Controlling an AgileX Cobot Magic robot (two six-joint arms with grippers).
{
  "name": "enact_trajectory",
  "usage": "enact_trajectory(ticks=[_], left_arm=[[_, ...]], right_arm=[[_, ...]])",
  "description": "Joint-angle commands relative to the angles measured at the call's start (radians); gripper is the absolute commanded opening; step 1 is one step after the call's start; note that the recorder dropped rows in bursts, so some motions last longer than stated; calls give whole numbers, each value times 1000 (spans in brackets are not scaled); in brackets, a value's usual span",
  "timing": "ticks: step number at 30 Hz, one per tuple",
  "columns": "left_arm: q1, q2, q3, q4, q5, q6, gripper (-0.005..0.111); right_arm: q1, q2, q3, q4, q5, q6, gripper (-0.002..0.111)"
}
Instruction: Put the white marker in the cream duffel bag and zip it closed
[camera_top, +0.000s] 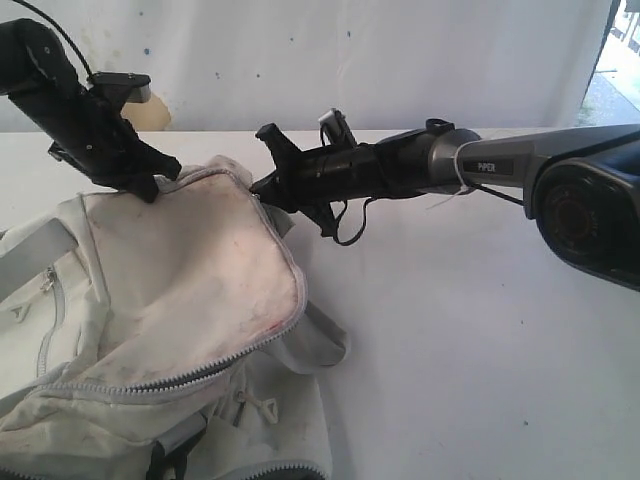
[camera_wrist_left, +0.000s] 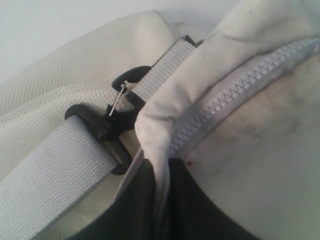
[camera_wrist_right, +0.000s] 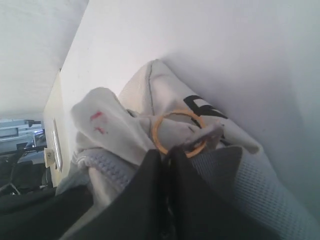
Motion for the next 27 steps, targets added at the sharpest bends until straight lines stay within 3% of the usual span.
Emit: enact_trajectory(ticks=[1,18,27], left_arm=[[33,-2,-5,17,57,-41,0],[151,-38,-5,21,116,-129,0],[227,-56,-7,-31,98,-180,0]], right_arm=[[-4,-3,-2,1,-5,-22,0],[-11,-89,-3,-23,95,-202,0],[-11,-139,-3,-228,160,-204,0]])
